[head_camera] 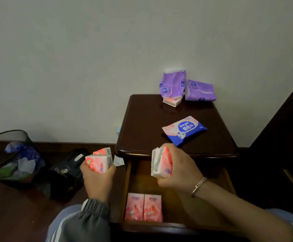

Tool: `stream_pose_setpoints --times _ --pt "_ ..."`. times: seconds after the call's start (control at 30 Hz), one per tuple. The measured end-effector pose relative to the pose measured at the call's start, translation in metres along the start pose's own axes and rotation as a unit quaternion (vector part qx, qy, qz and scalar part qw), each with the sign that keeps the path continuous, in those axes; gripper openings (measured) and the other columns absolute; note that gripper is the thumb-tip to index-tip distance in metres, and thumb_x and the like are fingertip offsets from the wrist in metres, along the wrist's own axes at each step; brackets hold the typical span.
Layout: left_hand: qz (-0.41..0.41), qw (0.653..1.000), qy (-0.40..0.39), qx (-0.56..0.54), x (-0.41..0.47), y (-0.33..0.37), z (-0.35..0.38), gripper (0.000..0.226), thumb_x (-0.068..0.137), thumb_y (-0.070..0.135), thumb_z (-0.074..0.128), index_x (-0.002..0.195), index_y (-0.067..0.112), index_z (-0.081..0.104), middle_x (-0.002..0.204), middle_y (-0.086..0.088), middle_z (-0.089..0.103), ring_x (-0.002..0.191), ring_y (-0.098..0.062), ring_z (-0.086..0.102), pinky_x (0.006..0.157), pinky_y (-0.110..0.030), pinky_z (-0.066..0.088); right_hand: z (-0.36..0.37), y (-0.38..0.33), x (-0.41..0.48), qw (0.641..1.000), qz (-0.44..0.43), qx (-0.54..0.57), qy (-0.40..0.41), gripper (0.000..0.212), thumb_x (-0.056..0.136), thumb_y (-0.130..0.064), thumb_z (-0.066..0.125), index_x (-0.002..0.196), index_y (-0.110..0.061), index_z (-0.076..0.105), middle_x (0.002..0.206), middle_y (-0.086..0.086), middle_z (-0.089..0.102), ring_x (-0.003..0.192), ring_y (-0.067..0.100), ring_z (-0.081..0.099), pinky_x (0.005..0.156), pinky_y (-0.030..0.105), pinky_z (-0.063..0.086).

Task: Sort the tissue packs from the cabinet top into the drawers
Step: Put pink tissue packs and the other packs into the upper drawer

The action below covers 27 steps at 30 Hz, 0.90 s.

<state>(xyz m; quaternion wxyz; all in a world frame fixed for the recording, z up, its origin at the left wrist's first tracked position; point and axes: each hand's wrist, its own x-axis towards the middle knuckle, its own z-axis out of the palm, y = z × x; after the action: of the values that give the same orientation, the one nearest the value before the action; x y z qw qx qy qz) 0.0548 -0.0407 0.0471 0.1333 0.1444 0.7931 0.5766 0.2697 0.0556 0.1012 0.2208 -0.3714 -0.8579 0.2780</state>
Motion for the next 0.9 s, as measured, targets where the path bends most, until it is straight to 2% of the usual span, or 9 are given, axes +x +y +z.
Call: stream_pose_setpoints --times 0.1,0.17,0.3,0.47,0.6,0.67,0.73,0.83,0.9 --pt "-0.055 0.998 -0.004 0.036 -0.015 -0.023 -0.012 0.078 0.066 0.015 0.080 0.131 0.015 0.036 0.116 -0.018 0.056 0.104 -0.036 0.057 0.084 -0.036 0.041 0.026 0.003 -0.014 0.997 0.020 -0.031 -0.067 0.072 0.045 -0.058 0.066 0.106 -0.040 0.035 0.096 -0.014 0.053 0.085 0.010 0.054 0.071 0.028 0.047" --pt "-0.063 0.997 -0.018 0.050 -0.016 -0.033 -0.014 0.078 0.065 0.014 0.080 0.130 0.014 0.036 0.116 -0.019 0.057 0.104 -0.036 0.057 0.084 -0.038 0.042 0.042 0.004 -0.012 0.994 0.036 -0.039 -0.095 0.068 0.045 -0.058 0.065 0.103 -0.040 0.034 0.095 -0.014 0.053 0.083 0.011 0.055 0.067 0.027 0.043" --pt "-0.090 0.994 -0.041 0.049 -0.006 -0.050 -0.017 0.077 0.066 0.012 0.079 0.130 0.010 0.036 0.116 -0.020 0.057 0.096 -0.032 0.056 0.079 -0.034 0.041 0.070 0.002 0.009 0.983 0.038 -0.120 -0.137 0.070 0.048 -0.060 0.064 0.104 -0.030 0.035 0.091 -0.009 0.048 0.084 0.020 0.054 0.068 0.028 0.037" --pt "-0.148 0.987 -0.053 0.019 0.012 -0.066 -0.019 0.075 0.071 0.013 0.078 0.132 0.006 0.035 0.121 -0.021 0.054 0.106 -0.035 0.054 0.081 -0.034 0.038 0.095 0.001 0.037 0.963 0.097 -0.132 -0.213 0.074 0.057 -0.055 0.069 0.113 -0.025 0.032 0.100 -0.001 0.050 0.089 0.021 0.054 0.069 0.032 0.043" --pt "-0.143 0.987 -0.065 0.027 0.017 -0.068 -0.013 0.077 0.070 0.017 0.078 0.132 0.009 0.034 0.118 -0.018 0.055 0.099 -0.030 0.054 0.081 -0.034 0.039 0.111 0.005 0.048 0.951 0.123 -0.146 -0.245 0.084 0.059 -0.055 0.069 0.125 -0.022 0.030 0.113 0.004 0.052 0.100 0.024 0.056 0.082 0.037 0.050" --pt "-0.131 0.988 -0.076 0.033 0.018 -0.068 -0.011 0.078 0.069 0.018 0.078 0.132 0.011 0.033 0.115 -0.015 0.056 0.100 -0.031 0.055 0.087 -0.039 0.044 0.116 0.011 0.051 0.944 0.152 -0.108 -0.272 0.082 0.060 -0.054 0.071 0.124 -0.023 0.032 0.114 0.003 0.053 0.099 0.023 0.058 0.083 0.038 0.052" --pt "-0.121 0.988 -0.083 0.039 0.019 -0.066 -0.009 0.078 0.069 0.019 0.078 0.131 0.012 0.033 0.113 -0.013 0.056 0.102 -0.033 0.056 0.090 -0.042 0.046 0.117 0.017 0.051 0.935 0.197 -0.015 -0.294 0.077 0.062 -0.046 0.076 0.123 -0.026 0.034 0.112 0.002 0.055 0.097 0.020 0.060 0.081 0.036 0.054" --pt "-0.114 0.989 -0.092 0.026 0.020 -0.065 -0.009 0.076 0.070 0.016 0.077 0.131 0.011 0.033 0.110 -0.012 0.055 0.095 -0.027 0.055 0.080 -0.036 0.043 0.109 0.024 0.050 0.922 0.241 0.105 -0.284 0.074 0.058 -0.035 0.079 0.121 -0.029 0.040 0.103 -0.004 0.059 0.091 0.012 0.061 0.068 0.023 0.052" --pt "-0.108 0.989 -0.101 0.019 0.020 -0.065 -0.009 0.076 0.070 0.013 0.077 0.131 0.011 0.033 0.109 -0.011 0.054 0.092 -0.024 0.054 0.075 -0.033 0.041 0.102 0.029 0.047 0.917 0.254 0.156 -0.267 0.065 0.059 -0.032 0.079 0.116 -0.031 0.045 0.102 -0.006 0.060 0.090 0.008 0.061 0.065 0.018 0.050"
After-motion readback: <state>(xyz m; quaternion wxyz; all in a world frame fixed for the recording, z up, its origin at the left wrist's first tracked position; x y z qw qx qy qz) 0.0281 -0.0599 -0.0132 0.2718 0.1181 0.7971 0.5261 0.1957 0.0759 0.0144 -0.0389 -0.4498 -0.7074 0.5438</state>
